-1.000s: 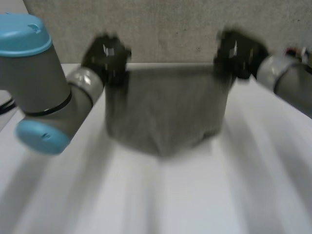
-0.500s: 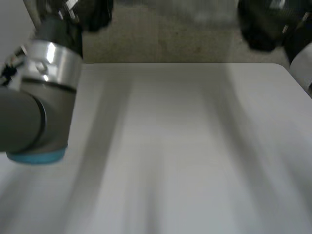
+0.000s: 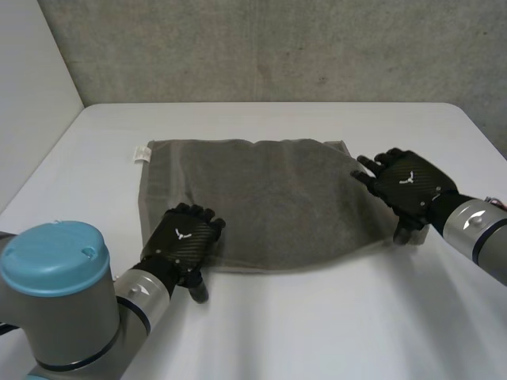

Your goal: Fold the towel.

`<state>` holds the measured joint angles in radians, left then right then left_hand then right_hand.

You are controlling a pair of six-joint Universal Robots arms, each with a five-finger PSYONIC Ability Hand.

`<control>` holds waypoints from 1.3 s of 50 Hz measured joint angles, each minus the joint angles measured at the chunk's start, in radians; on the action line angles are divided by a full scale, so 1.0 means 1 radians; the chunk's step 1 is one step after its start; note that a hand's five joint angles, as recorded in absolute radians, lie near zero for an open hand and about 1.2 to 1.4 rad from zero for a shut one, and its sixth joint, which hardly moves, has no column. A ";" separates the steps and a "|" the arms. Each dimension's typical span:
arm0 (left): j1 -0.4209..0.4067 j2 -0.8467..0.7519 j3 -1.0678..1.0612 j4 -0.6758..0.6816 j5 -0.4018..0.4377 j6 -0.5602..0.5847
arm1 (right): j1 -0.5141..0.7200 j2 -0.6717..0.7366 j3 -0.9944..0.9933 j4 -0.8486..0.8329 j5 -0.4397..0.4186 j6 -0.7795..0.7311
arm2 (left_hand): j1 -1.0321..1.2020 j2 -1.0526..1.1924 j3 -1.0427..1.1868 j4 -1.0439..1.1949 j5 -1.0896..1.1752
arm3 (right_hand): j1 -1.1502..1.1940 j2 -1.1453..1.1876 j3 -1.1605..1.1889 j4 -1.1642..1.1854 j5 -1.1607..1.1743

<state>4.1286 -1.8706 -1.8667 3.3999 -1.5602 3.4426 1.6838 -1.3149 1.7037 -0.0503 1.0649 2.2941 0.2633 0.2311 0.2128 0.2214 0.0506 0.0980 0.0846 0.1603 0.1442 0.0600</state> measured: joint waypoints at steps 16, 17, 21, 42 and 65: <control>0.069 0.080 -0.005 0.006 -0.003 0.005 | -0.003 -0.109 0.046 0.033 0.088 0.192 | 0.000 -0.003 0.000 0.000 0.000 | 0.000 0.000 0.000 0.000 0.000; 0.081 0.078 -0.004 0.006 -0.003 0.008 | -0.004 -0.109 0.051 0.043 0.090 0.201 | 0.000 -0.003 0.000 0.000 0.000 | 0.000 0.000 0.000 0.000 0.000; 0.126 0.067 -0.001 0.000 -0.002 0.036 | -0.009 -0.104 0.064 0.098 0.087 0.212 | 0.000 -0.003 0.000 0.000 0.000 | 0.000 0.000 0.000 0.000 0.000; 0.192 -0.052 0.038 -0.023 -0.013 -0.047 | -0.135 -0.046 0.195 -0.062 0.085 0.366 | 0.000 -0.003 0.000 0.000 0.000 | 0.000 0.000 0.000 0.000 0.000; 0.158 -0.233 0.202 -0.015 -0.064 -0.185 | -0.145 0.130 0.166 -0.186 0.072 0.321 | 0.000 -0.003 0.000 0.000 0.000 | 1.095 1.126 0.000 0.000 0.982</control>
<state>4.2864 -2.1032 -1.6649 3.3846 -1.6241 3.2574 1.5384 -1.1854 1.8698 -0.2359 1.1373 2.6149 0.2633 0.2283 0.2128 0.2214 0.0506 1.1934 1.2104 0.1603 0.1442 1.0423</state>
